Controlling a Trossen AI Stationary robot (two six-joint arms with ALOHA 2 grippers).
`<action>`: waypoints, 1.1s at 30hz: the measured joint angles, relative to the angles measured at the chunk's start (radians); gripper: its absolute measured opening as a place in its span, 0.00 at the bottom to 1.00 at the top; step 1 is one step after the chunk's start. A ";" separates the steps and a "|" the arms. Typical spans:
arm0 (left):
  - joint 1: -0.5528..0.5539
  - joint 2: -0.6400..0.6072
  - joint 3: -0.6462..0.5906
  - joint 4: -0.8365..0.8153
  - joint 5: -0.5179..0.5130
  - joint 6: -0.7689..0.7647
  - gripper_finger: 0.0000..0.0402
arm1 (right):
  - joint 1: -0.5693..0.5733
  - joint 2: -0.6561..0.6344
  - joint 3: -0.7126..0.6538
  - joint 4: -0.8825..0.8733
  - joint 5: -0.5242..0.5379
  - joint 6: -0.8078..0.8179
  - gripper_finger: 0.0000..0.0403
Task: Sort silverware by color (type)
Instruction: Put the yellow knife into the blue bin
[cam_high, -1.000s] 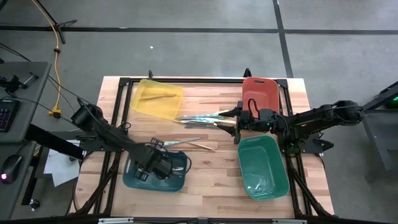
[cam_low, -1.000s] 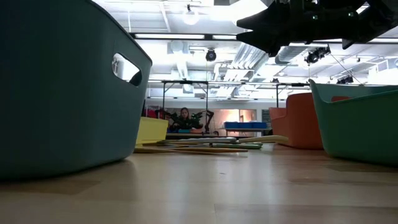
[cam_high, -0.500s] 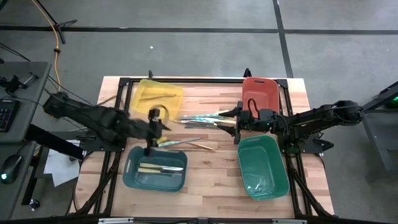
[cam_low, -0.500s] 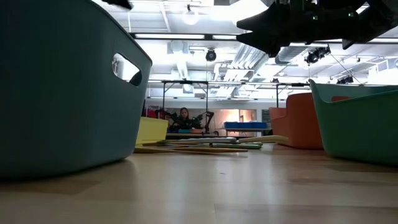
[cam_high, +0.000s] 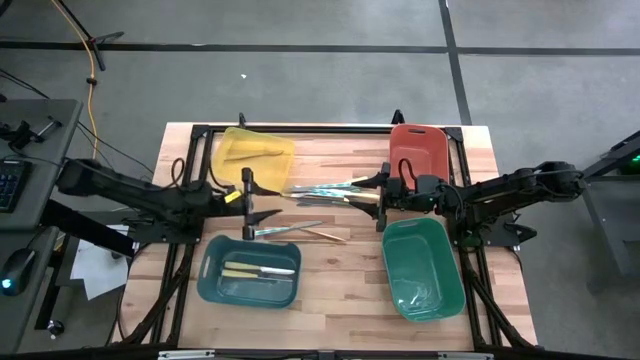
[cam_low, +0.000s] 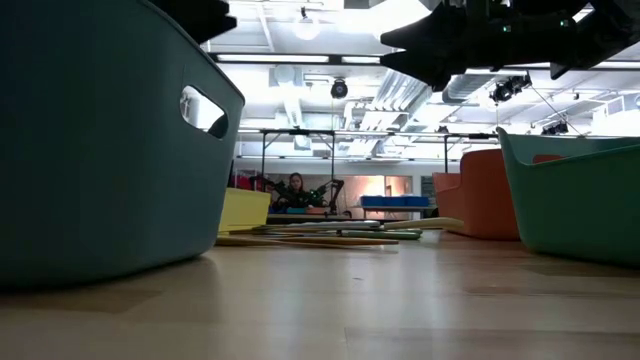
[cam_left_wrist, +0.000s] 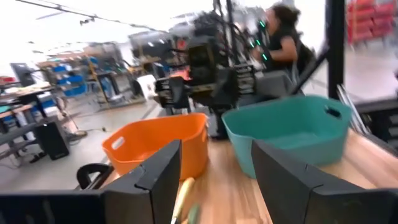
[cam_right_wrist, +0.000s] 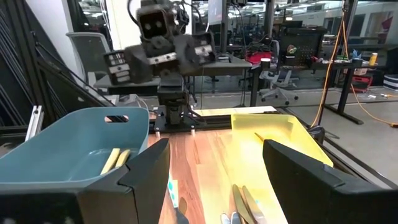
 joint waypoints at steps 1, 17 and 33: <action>0.010 0.000 -0.016 0.034 0.000 -0.016 0.46 | 0.000 0.000 0.000 0.001 0.000 -0.002 0.60; 0.129 -0.001 -0.035 0.050 0.051 -0.130 0.46 | 0.000 0.000 0.000 0.011 0.000 -0.035 0.60; 0.128 -0.001 -0.034 0.051 0.051 -0.129 0.46 | 0.003 0.001 0.025 -0.047 0.154 0.095 0.60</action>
